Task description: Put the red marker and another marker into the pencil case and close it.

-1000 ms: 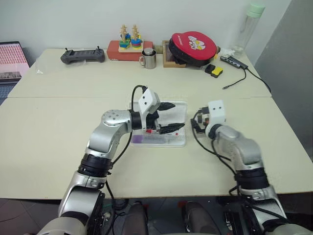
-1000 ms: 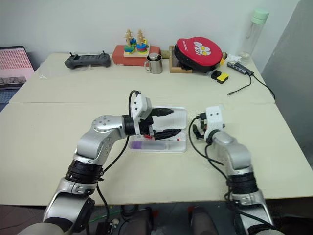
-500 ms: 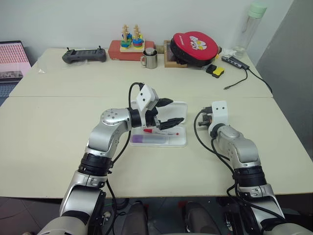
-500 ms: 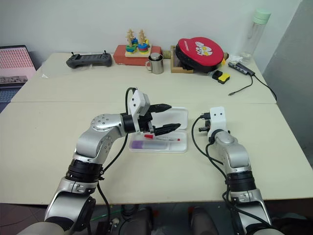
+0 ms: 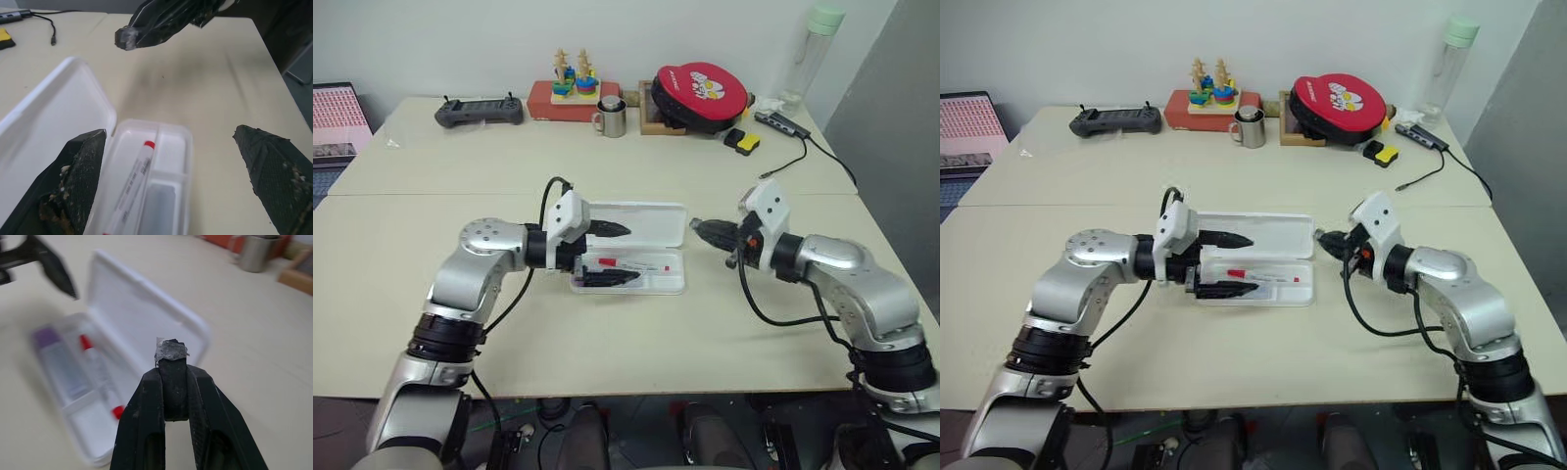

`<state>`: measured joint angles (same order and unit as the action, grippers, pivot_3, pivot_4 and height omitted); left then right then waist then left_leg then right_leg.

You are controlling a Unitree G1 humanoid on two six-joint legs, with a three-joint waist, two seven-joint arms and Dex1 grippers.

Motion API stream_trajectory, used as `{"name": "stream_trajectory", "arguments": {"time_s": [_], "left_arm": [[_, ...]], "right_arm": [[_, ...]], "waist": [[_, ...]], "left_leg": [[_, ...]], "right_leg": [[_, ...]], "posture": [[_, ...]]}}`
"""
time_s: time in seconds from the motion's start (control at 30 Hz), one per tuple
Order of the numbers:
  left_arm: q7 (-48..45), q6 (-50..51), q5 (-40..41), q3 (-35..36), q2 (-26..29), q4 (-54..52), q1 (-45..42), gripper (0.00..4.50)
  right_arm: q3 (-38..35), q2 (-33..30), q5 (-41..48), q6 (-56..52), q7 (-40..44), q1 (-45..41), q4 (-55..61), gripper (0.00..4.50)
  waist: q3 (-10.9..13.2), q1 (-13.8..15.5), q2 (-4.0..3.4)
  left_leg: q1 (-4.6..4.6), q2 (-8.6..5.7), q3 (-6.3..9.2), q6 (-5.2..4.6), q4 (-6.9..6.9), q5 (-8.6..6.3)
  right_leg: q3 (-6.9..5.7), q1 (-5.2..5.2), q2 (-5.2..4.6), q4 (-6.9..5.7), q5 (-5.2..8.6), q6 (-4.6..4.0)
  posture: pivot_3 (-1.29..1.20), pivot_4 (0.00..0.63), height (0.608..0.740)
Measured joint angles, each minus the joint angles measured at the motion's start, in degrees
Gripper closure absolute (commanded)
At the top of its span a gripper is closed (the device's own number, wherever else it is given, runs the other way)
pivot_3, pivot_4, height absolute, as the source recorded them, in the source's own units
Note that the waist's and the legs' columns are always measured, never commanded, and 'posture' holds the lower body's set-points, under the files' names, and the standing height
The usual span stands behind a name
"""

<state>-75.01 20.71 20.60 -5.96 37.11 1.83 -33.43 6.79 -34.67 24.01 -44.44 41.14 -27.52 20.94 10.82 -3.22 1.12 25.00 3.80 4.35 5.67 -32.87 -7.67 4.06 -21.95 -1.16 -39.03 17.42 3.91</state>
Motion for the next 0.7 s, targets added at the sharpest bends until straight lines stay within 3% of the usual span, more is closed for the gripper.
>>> {"name": "stream_trajectory", "arguments": {"time_s": [0.13,0.3,0.57,0.63,0.7], "left_arm": [[-2.63,-1.87,-2.06,-1.25,4.27,1.24,1.15,0.0],[-1.83,-2.44,-2.74,-1.25,3.86,1.99,1.3,0.0],[-0.67,-2.3,-2.72,-1.25,3.47,1.18,2.5,0.0],[-0.48,-2.26,-2.72,-1.25,3.47,0.9,2.75,0.0],[0.03,-1.92,-2.72,-1.25,3.47,0.72,2.95,0.0]], "right_arm": [[6.97,-0.66,-2.49,-0.98,2.46,-2.47,-2.15,4.21],[11.4,1.39,-6.26,-0.17,2.37,-3.43,-7.45,4.21],[12.51,2.09,-7.66,0.32,2.7,-3.41,-8.93,4.21],[12.56,2.23,-7.66,0.31,2.85,-3.39,-8.93,3.5],[12.56,2.32,-7.63,0.26,3.01,-3.39,-8.92,3.13]], "waist": [[0.0,-0.31,0.0],[0.0,0.45,0.01],[0.0,0.33,0.01],[0.0,0.29,0.01],[0.0,0.29,0.01]], "left_leg": [[-0.03,0.01,-0.04,0.0,-0.05,0.0],[0.06,-0.01,-0.04,0.0,-0.04,0.0],[0.11,0.01,-0.03,0.0,0.01,0.0],[0.11,0.01,-0.03,0.0,0.0,0.0],[0.11,0.01,-0.03,0.0,-0.01,0.0]], "right_leg": [[0.07,-0.04,0.0,0.0,0.01,-0.02],[0.04,-0.05,-0.01,0.03,-0.02,0.04],[0.01,-0.13,0.01,-0.01,0.01,-0.01],[0.01,-0.13,0.01,-0.01,0.0,0.01],[0.01,-0.12,0.01,-0.01,-0.01,0.03]], "posture": [[0.0,0.15,0.74],[0.0,0.15,0.74],[0.0,0.15,0.74],[0.0,0.15,0.74],[0.0,0.15,0.74]]}}
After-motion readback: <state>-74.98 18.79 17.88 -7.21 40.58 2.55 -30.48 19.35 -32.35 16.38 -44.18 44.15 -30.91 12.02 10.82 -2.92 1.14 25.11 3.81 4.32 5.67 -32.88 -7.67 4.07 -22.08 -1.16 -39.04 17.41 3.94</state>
